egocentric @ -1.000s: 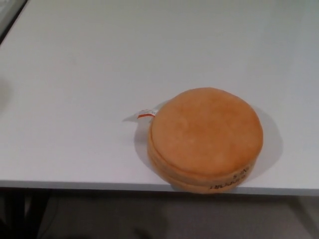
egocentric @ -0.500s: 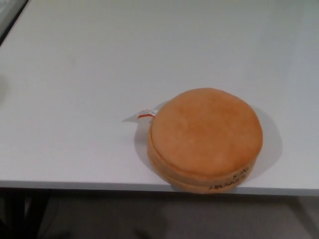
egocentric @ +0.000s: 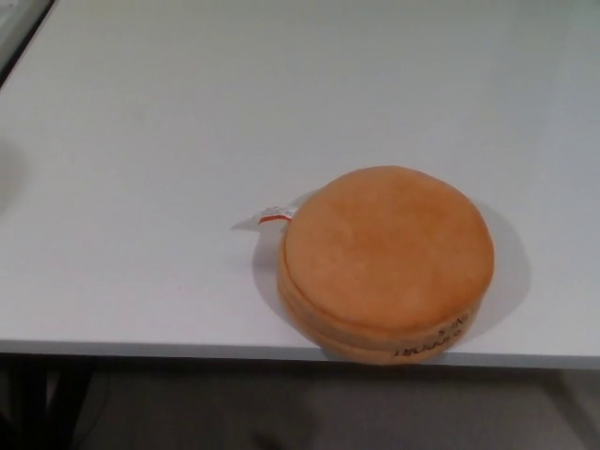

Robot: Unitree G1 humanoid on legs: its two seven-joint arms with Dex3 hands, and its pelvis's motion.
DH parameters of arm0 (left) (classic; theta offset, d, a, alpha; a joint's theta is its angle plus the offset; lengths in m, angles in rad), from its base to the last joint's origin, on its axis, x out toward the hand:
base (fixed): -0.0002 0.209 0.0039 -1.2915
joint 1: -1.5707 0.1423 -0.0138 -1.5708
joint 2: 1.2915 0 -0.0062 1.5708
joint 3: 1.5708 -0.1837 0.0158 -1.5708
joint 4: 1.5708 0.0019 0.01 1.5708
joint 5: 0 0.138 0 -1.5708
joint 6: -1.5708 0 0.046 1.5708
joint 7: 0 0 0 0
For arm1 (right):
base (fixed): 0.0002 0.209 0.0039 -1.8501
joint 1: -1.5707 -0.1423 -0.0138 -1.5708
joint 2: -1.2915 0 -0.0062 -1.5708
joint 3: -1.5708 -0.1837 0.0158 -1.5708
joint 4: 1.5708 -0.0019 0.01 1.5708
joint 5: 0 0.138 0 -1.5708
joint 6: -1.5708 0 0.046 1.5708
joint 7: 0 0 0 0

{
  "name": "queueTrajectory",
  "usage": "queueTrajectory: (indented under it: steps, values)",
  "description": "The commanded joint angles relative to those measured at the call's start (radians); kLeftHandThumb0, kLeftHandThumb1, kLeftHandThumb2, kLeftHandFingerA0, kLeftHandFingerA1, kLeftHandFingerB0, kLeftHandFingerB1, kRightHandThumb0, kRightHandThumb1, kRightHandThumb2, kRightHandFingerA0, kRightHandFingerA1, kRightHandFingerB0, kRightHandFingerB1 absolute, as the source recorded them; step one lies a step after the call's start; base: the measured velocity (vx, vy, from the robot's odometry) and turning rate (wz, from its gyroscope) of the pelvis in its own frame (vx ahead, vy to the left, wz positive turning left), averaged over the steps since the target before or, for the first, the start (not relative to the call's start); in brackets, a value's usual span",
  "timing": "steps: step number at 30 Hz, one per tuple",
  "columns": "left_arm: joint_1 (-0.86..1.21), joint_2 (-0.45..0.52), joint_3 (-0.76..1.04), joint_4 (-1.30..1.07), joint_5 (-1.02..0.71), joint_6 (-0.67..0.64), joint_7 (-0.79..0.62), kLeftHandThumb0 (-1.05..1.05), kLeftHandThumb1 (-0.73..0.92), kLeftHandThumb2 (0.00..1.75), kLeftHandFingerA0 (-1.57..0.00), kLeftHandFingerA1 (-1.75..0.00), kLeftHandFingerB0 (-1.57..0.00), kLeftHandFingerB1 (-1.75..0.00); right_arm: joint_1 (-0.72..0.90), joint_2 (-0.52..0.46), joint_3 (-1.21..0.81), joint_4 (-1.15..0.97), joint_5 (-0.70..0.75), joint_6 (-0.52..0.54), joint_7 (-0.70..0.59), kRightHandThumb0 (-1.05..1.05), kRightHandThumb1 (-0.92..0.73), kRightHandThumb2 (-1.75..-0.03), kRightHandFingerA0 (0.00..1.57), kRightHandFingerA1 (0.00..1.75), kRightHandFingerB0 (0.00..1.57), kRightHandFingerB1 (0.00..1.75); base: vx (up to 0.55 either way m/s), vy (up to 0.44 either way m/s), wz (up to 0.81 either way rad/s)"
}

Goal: A soft plate is kept in the center of the table close to the robot and the robot uses its left hand to pick up the plate, turns it upside down and places it back on the table

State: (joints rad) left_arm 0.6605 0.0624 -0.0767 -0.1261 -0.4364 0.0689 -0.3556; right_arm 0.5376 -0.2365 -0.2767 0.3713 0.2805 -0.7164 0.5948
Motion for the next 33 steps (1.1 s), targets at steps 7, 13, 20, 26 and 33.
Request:
queueTrajectory:
  steps: [7,13,20,26,33]
  values:
    - [0.017,-0.099,0.255,0.254,0.069,-0.668,-0.031,-0.93,0.87,0.67,-0.17,-0.41,-0.18,-0.29,-0.003,0.009,-0.038,0.052,0.041,-0.033,-0.018,-0.65,-0.87,-0.66,0.52,0.43,0.39,0.32,0.0,0.0,0.0]
    - [0.014,-0.108,0.255,0.296,0.094,-0.72,-0.041,-0.9,0.88,0.68,-0.2,-0.42,-0.2,-0.27,-0.034,0.0,-0.051,0.148,0.05,-0.067,0.006,-0.65,-0.87,-0.67,0.53,0.41,0.4,0.32,0.0,0.0,0.0]
    - [-0.005,-0.107,0.257,0.318,0.102,-0.742,-0.044,-0.92,0.89,0.68,-0.18,-0.42,-0.19,-0.27,-0.053,0.015,-0.058,0.179,0.048,-0.034,-0.026,-0.67,-0.83,-0.65,0.6,0.37,0.46,0.35,0.0,0.0,0.0]
    - [-0.014,-0.113,0.263,0.339,0.105,-0.773,-0.05,-0.91,0.89,0.68,-0.19,-0.43,-0.18,-0.28,-0.061,0.018,-0.064,0.207,0.048,-0.069,-0.02,-0.68,-0.67,-1.01,0.51,0.55,0.38,0.5,0.0,0.0,0.0]
    - [-0.017,-0.12,0.261,0.359,0.115,-0.796,-0.045,-0.93,0.89,0.68,-0.21,-0.44,-0.2,-0.28,-0.077,0.011,-0.067,0.237,0.042,-0.082,-0.016,-0.7,-0.83,-0.66,0.61,0.38,0.44,0.34,0.0,0.0,0.0]
